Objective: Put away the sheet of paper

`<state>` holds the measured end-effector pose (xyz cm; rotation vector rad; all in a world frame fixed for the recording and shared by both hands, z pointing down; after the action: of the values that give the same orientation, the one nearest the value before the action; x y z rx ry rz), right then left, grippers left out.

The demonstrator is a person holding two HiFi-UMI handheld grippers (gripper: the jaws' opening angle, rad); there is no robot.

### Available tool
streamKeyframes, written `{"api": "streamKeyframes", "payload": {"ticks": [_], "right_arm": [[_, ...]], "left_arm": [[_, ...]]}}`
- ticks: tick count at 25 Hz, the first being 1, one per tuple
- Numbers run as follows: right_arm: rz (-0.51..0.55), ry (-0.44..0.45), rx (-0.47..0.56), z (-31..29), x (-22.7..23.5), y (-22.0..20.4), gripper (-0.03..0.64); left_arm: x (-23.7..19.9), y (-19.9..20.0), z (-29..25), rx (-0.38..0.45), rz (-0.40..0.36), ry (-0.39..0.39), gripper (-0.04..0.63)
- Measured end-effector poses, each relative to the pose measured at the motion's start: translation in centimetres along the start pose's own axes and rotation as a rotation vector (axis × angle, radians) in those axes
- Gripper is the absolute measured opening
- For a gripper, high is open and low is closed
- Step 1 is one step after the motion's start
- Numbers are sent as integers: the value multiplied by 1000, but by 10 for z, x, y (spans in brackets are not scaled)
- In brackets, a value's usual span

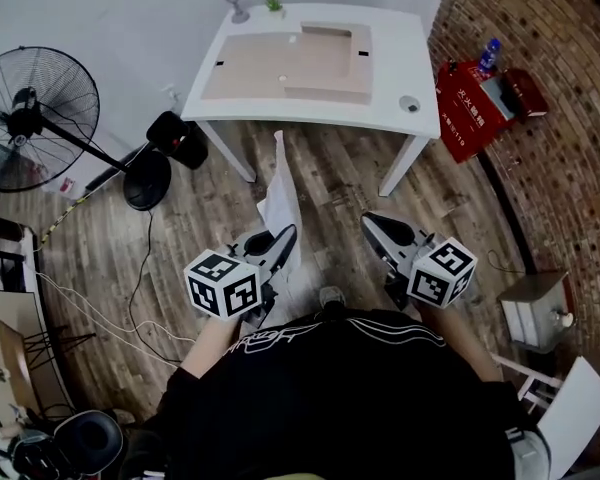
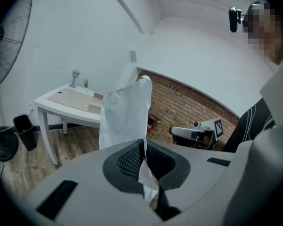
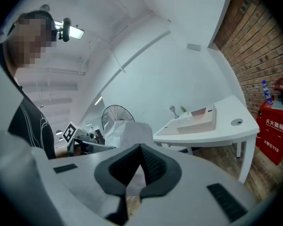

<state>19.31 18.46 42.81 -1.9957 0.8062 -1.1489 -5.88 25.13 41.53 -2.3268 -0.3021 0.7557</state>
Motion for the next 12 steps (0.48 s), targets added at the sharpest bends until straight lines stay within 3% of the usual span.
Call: {"api": "streamKeyframes", "payload": {"ticks": [12], "right_arm": [[73, 5, 15, -36, 36, 56, 0]], "left_arm": [[-59, 63, -2, 43, -41, 87, 32]]}}
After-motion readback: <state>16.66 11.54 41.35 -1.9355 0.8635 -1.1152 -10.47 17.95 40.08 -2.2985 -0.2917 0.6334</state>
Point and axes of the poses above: the fingertips, and each gripper's own axes: z backward along the fingers, x to its right, y out of its top, the point moved 9 cm from there along z, backward along the fingers, and after that the axes turned 15 degrees about -x, right-handed, at the moved point
